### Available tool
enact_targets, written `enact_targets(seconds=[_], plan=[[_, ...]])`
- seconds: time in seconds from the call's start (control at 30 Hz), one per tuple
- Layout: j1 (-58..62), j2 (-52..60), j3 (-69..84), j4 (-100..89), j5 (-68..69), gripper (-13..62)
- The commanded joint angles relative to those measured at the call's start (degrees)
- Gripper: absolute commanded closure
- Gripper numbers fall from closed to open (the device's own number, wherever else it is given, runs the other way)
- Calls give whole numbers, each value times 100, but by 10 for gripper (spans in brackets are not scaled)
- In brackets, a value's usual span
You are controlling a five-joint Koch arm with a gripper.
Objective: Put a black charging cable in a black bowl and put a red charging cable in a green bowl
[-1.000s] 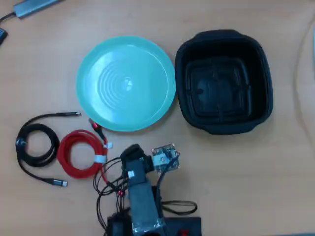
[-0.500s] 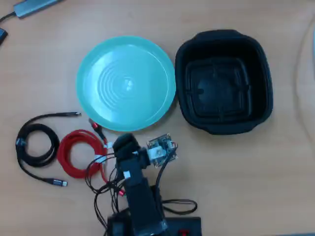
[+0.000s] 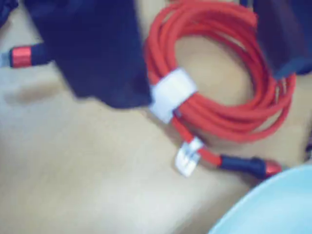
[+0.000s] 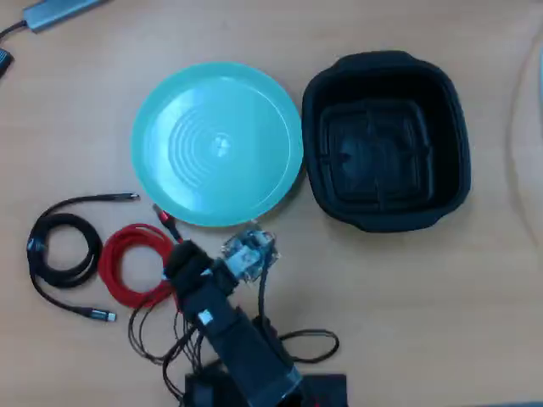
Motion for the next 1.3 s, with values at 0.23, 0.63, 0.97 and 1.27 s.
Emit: enact_targets(seconds=[0.23, 0.63, 0.97, 1.27], plan=[[-1503, -958, -1143, -501, 79, 250], [-2479, -3199, -3331, -18, 650, 250], [-3155, -4544, -4729, 316, 1107, 249], [-3542, -5335, -5476, 308, 1890, 250]])
